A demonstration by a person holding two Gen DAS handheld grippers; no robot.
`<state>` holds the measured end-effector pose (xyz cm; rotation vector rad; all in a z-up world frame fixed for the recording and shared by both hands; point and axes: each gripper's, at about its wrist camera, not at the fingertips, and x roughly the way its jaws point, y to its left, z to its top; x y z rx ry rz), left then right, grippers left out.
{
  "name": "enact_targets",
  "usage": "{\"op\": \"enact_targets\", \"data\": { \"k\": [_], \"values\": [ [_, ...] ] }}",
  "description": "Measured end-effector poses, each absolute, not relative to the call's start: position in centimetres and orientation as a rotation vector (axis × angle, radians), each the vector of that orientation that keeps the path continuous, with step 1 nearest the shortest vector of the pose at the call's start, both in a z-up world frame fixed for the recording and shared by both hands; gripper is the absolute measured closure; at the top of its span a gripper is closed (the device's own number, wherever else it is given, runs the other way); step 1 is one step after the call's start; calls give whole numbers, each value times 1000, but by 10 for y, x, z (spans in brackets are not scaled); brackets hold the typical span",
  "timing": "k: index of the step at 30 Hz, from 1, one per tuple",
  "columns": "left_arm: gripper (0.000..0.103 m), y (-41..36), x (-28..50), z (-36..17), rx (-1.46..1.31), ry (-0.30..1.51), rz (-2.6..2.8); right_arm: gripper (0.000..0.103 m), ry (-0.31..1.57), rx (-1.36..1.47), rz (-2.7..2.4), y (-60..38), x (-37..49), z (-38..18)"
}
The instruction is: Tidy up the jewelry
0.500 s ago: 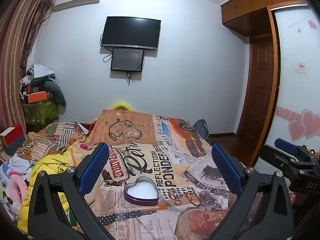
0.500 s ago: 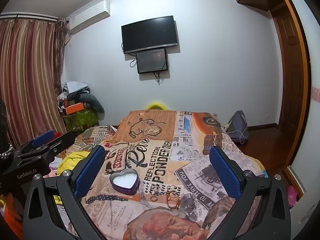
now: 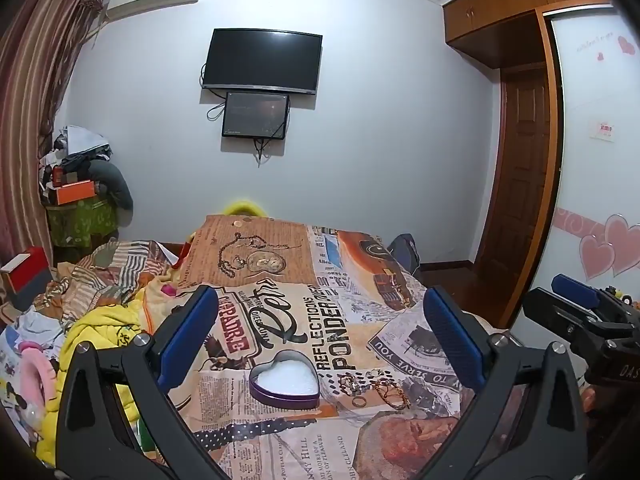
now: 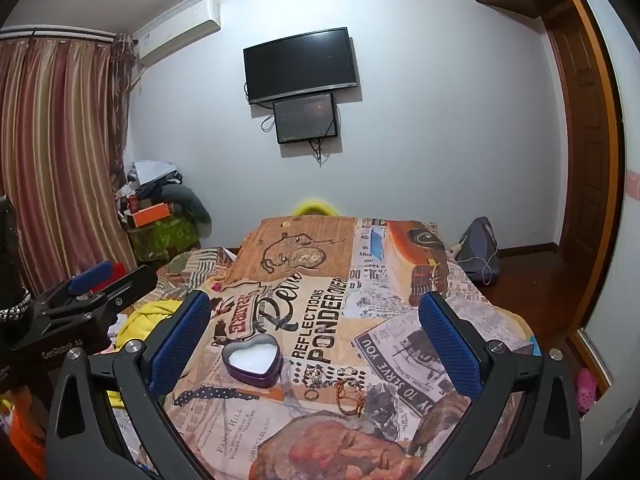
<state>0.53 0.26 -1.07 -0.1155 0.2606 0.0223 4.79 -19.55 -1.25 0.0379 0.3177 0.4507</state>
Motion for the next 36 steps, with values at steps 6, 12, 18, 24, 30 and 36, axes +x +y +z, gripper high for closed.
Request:
{"op": "enact_targets", "data": {
  "k": [6, 12, 18, 24, 30, 36],
  "values": [
    [0, 4, 7, -13, -114, 260, 27, 0, 319, 36, 454, -194, 47, -10],
    [0, 5, 5, -11, -114, 257, 30, 0, 319, 34, 455, -194, 46, -10],
    [0, 3, 5, -8, -110, 257, 33, 0, 318, 32, 456, -193, 46, -8],
    [0, 3, 3, -7, -107, 254, 31, 0, 318, 30, 456, -192, 46, -7],
    [0, 1, 4, -7, -107, 255, 28, 0, 319, 32, 455, -193, 46, -7],
    [0, 0, 3, -5, -105, 256, 25, 0, 317, 32, 455, -192, 46, -7]
  ]
}}
